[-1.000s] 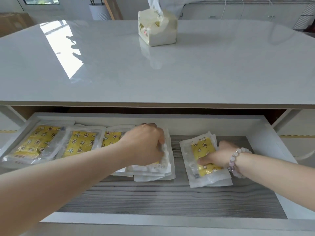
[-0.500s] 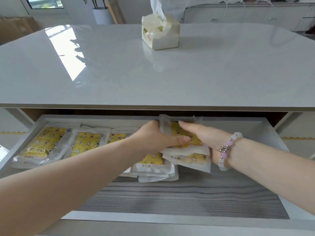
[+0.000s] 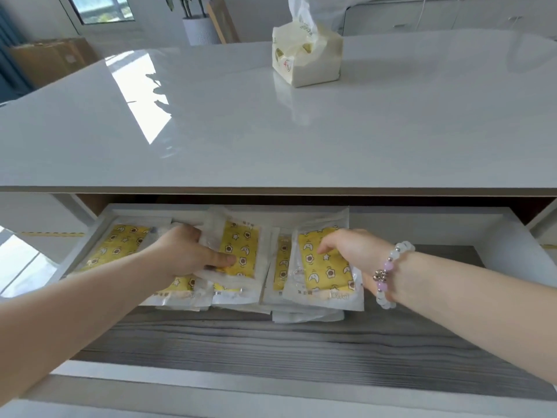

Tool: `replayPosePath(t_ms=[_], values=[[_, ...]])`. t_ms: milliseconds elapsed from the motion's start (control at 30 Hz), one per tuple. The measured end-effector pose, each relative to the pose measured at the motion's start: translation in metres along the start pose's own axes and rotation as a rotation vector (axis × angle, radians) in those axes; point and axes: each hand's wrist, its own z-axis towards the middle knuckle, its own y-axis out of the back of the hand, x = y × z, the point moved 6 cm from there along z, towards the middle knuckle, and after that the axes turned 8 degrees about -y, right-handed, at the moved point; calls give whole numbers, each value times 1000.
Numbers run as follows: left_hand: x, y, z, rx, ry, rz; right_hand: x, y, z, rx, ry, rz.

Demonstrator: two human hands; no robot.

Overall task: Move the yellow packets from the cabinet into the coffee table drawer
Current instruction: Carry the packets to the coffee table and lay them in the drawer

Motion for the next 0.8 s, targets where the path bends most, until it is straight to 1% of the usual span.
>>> replayPosePath(t_ms=[67,133,167,300,400,533,633,700,767,800], values=[[8,-4,6,45,16,63,2,-1,0,-24,-11,-4],[9,-5,12,55,6,160,3,-3,0,-22,-28,18],[7,-6,15,52,-18,251,4,-4,-1,-28,-34,23],[-6,-11,11,130,-77,757,4,-2,1,-66,-40,23],[-11,-6,12,91,-111,925,4,-1,2,-79,-63,23],[-16,0,7,-40,-172,1008,1,1,1,-79,-72,23],[-21,6,6,-73,-238,1002,-1,6,-1,-87,-56,13],[-31,14,4,-76,-282,876,2,11,-4,-116,-34,-3],[-40,23,0,-80,-308,669,4,15,-5,-138,-15,-2],[-42,26,-3,-76,-341,602,6,16,-5,-141,-10,6]])
